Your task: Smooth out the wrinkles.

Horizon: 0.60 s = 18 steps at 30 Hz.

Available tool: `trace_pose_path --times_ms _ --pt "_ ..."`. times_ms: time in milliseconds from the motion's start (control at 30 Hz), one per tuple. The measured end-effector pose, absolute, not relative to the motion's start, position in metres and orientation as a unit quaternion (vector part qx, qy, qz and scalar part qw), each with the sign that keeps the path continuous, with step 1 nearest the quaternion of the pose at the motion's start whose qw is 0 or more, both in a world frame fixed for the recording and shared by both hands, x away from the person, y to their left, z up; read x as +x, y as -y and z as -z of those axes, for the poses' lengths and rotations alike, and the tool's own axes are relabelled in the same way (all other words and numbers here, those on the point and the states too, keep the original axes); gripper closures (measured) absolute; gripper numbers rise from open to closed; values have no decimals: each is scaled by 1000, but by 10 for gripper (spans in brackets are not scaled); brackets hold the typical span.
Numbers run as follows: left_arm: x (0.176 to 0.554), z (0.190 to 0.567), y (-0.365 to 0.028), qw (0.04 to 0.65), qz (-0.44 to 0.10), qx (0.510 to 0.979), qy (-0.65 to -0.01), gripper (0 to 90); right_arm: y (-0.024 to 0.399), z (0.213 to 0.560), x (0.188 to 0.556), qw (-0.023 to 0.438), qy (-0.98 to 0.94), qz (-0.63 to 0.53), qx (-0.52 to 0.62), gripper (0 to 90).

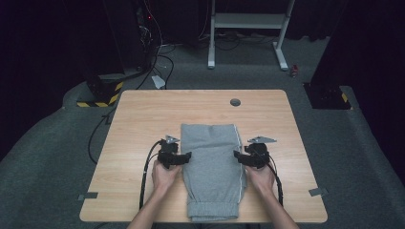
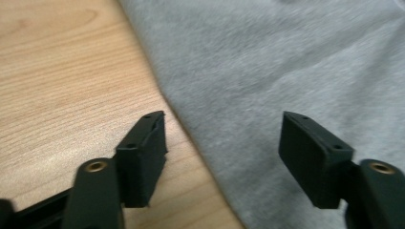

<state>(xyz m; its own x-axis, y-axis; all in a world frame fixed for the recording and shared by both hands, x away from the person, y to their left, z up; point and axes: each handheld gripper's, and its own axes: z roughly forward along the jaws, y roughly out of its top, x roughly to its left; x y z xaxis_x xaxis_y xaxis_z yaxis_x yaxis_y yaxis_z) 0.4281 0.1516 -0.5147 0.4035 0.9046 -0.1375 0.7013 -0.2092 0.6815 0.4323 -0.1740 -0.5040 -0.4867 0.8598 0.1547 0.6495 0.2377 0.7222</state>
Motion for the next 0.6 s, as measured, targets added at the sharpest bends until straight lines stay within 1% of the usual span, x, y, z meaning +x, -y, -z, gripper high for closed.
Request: trace_pose_path --times_ms 67,100,200,367,500,600 --pt "432 514 -151 349 -152 758 -530 319 172 504 439 142 -772 -377 491 428" --pt "435 514 -152 344 -145 759 -534 324 171 505 441 141 -771 -375 496 427" --pt "441 513 -149 335 -142 763 -534 306 167 505 448 136 -767 -369 506 422" --pt "445 514 -147 343 -149 753 -542 309 160 507 457 136 -762 -365 517 422" --pt "449 512 -143 326 -149 765 -535 299 157 512 462 140 -763 -354 522 424" --pt "453 511 -140 330 -149 763 -536 300 159 513 465 139 -753 -360 534 426"
